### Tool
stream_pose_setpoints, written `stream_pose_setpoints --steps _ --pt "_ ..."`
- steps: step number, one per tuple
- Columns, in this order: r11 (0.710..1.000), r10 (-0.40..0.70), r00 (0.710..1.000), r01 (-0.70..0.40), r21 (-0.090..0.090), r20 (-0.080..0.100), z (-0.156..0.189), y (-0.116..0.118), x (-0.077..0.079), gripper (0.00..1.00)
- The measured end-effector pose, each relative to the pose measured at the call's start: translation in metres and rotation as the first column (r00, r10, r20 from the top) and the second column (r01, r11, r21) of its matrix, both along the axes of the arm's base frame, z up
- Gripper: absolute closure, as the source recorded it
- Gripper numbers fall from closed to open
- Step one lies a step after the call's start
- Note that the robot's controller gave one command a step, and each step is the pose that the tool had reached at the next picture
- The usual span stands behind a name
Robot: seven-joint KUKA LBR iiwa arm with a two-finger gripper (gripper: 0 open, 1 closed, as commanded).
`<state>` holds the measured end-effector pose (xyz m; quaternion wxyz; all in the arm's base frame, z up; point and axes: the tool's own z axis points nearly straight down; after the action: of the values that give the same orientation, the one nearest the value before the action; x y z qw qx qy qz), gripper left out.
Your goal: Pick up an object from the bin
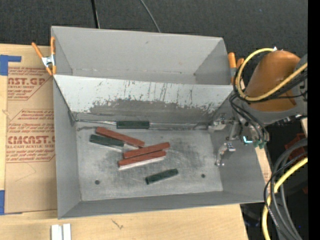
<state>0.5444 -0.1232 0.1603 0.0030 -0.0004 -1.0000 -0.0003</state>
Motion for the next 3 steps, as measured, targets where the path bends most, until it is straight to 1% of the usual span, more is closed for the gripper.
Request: stream_pose_setpoints --steps 1,2,3 --pt "1.000 0.001 1.000 -0.001 -0.001 0.007 0.004 0.000 0.002 0.00" --pt "0.996 0.090 0.996 -0.090 -0.003 0.011 -0.033 0.036 -0.003 0.00" --pt "0.991 0.133 0.991 -0.133 0.001 0.005 -0.043 0.072 0.008 0.00"
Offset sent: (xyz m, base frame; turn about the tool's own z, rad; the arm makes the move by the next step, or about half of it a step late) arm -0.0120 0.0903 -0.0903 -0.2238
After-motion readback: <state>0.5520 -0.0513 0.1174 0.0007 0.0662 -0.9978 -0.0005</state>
